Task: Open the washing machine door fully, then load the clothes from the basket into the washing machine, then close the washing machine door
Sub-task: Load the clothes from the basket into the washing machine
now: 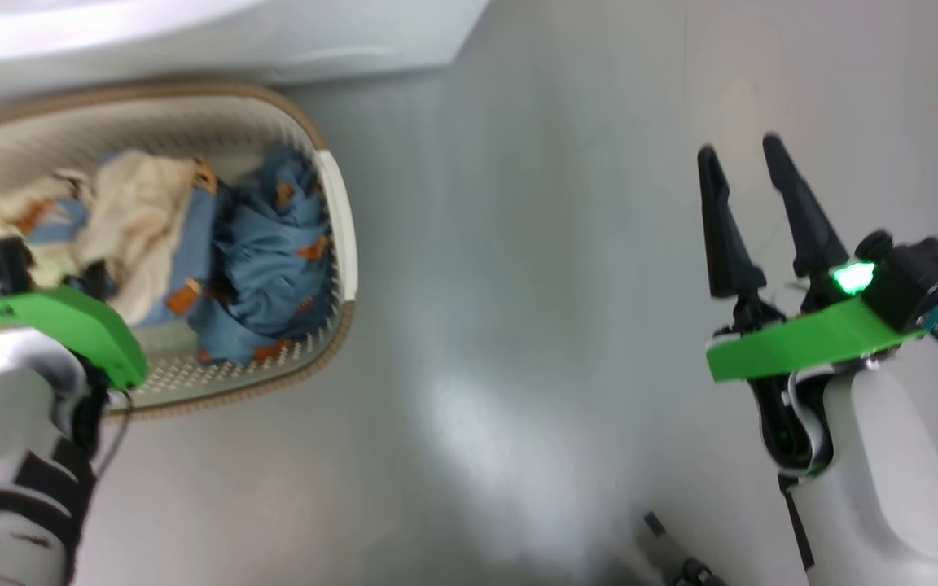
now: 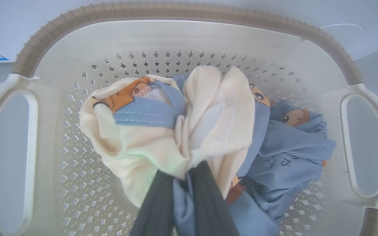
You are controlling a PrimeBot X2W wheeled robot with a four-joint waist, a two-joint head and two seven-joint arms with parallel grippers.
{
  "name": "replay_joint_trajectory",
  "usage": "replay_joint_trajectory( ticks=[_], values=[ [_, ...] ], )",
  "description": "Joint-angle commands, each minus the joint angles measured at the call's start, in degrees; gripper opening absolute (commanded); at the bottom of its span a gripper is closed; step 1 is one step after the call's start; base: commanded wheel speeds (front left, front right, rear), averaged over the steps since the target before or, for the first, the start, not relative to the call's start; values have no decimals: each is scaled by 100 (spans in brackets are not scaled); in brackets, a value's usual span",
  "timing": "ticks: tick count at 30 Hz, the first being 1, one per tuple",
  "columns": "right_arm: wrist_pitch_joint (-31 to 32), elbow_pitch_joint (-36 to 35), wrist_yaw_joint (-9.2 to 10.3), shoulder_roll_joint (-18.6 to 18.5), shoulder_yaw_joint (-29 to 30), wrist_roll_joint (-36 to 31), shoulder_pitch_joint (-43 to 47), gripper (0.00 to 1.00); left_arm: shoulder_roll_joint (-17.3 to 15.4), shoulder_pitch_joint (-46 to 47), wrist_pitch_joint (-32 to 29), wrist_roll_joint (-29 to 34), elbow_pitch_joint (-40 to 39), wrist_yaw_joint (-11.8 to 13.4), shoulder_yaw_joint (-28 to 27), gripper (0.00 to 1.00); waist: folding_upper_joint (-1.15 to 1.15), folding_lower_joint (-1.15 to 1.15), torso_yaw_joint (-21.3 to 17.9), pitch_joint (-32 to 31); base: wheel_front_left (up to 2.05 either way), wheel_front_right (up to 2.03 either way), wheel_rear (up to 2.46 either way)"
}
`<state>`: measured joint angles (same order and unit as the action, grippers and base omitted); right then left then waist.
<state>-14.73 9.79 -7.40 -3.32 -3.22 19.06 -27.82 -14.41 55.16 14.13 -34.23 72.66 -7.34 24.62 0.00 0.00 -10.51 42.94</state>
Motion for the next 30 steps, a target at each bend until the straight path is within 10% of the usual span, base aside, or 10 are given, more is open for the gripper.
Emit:
replay_joint_trajectory(
  ticks=[1,30],
  values=[
    [-27,-41,-9,44,-64,-94,347,100,-159,-350,79,-60,-191,-11,-168,0,0,0,224,-605,0,0,0],
    [-27,267,-9,-563,223,-10,1821,100,347,-3474,86,1309,-3734,-14,-2216,0,0,0,754,-3269,0,0,0]
  ],
)
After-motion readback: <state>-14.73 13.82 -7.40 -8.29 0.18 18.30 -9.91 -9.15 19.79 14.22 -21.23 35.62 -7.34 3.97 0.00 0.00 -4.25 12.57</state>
